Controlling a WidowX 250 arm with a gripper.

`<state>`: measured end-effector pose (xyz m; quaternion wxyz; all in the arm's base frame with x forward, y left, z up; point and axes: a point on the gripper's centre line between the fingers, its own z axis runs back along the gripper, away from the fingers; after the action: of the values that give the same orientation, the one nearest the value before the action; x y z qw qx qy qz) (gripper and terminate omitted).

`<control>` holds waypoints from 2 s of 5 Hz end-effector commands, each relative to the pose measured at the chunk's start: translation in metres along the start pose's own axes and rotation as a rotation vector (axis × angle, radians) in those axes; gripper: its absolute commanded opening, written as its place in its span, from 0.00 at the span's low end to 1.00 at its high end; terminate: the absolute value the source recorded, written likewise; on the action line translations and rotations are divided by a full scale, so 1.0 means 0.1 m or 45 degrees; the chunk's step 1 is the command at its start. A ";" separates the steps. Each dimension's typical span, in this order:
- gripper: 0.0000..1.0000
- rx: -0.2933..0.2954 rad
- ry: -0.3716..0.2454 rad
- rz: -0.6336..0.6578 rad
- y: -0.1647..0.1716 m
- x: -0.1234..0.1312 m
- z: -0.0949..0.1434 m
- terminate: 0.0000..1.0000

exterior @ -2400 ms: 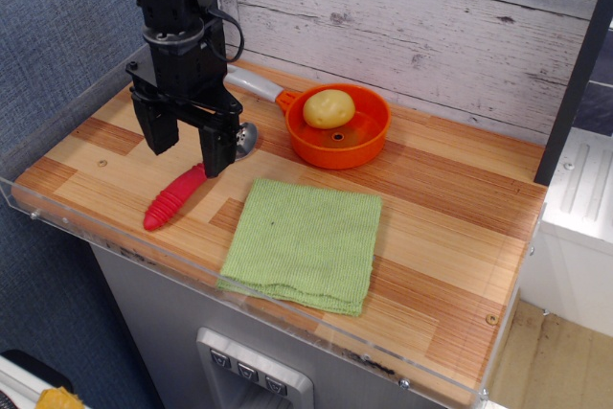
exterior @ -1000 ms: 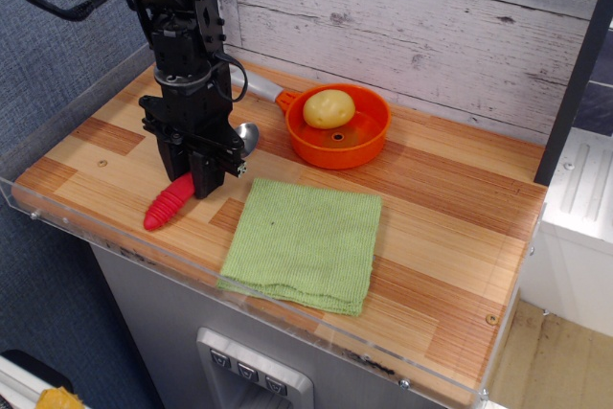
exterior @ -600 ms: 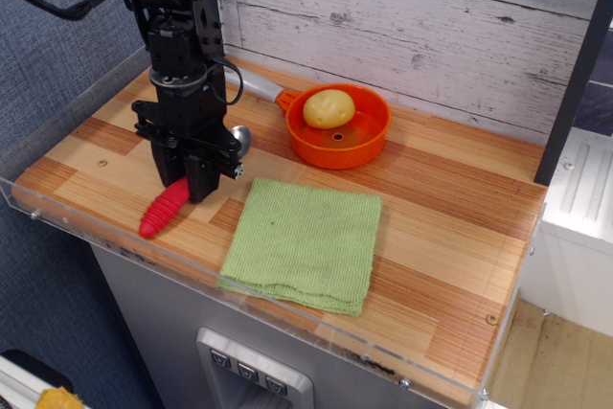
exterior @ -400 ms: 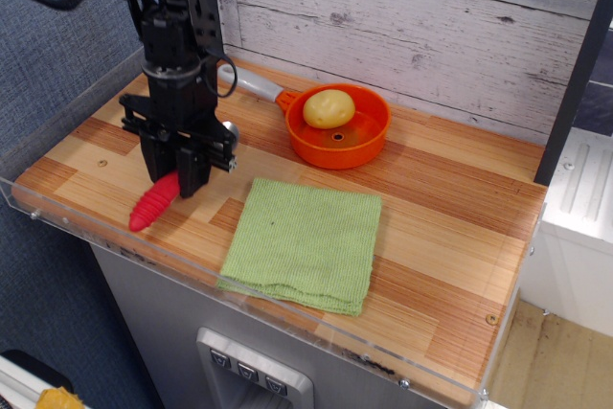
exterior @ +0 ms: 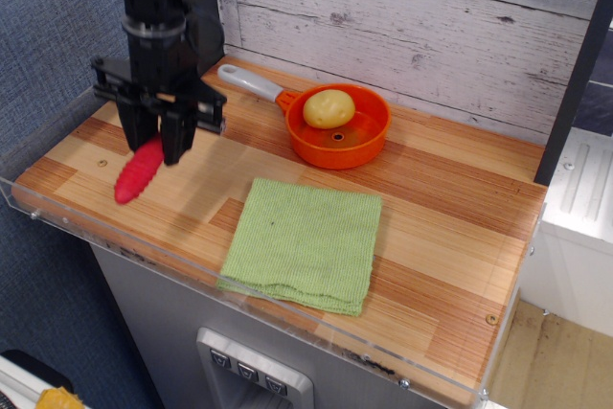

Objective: Place the spoon to the right of the napkin.

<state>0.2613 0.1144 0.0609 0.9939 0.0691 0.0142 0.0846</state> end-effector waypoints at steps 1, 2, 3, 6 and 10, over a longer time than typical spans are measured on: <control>0.00 -0.050 -0.143 0.013 -0.30 -0.11 0.47 0.00; 0.00 -0.103 -0.211 -0.035 -0.60 -0.13 0.63 0.00; 0.00 -0.209 -0.226 -0.071 -0.93 -0.13 0.69 0.00; 0.00 -0.396 -0.231 -0.019 -1.81 0.07 0.52 0.00; 0.00 -0.465 -0.201 0.016 -2.31 0.43 0.12 0.00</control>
<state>0.3352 -0.1046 0.0204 0.9898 -0.0968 -0.0563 0.0877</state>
